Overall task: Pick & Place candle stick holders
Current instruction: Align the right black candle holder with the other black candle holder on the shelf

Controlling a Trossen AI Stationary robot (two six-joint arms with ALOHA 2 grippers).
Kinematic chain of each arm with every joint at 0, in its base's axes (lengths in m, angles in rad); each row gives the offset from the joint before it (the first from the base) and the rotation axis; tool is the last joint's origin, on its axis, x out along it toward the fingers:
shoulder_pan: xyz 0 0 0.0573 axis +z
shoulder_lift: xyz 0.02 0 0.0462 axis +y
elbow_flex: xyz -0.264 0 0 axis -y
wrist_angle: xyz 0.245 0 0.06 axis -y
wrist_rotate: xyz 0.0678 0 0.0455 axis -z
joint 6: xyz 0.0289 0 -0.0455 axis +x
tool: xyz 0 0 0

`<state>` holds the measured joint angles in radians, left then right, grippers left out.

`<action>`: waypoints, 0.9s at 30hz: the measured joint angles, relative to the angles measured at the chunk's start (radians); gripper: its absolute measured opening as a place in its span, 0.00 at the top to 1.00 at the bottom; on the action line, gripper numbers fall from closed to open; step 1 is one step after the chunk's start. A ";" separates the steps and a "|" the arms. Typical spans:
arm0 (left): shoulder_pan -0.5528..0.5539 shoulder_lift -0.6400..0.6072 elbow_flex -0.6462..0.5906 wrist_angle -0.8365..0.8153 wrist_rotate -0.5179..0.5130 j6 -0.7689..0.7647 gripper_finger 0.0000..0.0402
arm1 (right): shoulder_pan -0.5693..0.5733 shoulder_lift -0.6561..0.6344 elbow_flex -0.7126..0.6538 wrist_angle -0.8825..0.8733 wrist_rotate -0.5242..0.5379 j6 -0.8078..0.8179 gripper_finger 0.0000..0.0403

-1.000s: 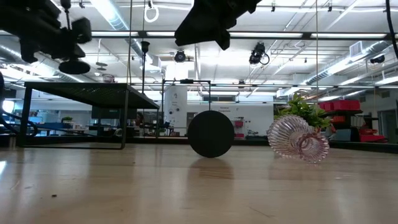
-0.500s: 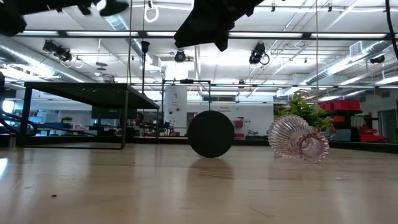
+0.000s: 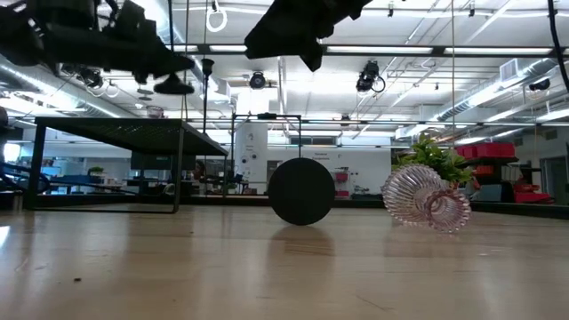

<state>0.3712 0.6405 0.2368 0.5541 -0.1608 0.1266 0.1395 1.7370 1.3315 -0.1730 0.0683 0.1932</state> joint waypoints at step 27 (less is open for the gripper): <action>0.424 0.329 0.000 0.185 0.513 -0.153 1.00 | 0.002 0.000 0.000 0.027 0.002 -0.045 0.83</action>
<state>0.7951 0.9699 0.2367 0.7394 0.3521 -0.0259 0.1413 1.7370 1.3315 -0.1460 0.0700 0.1486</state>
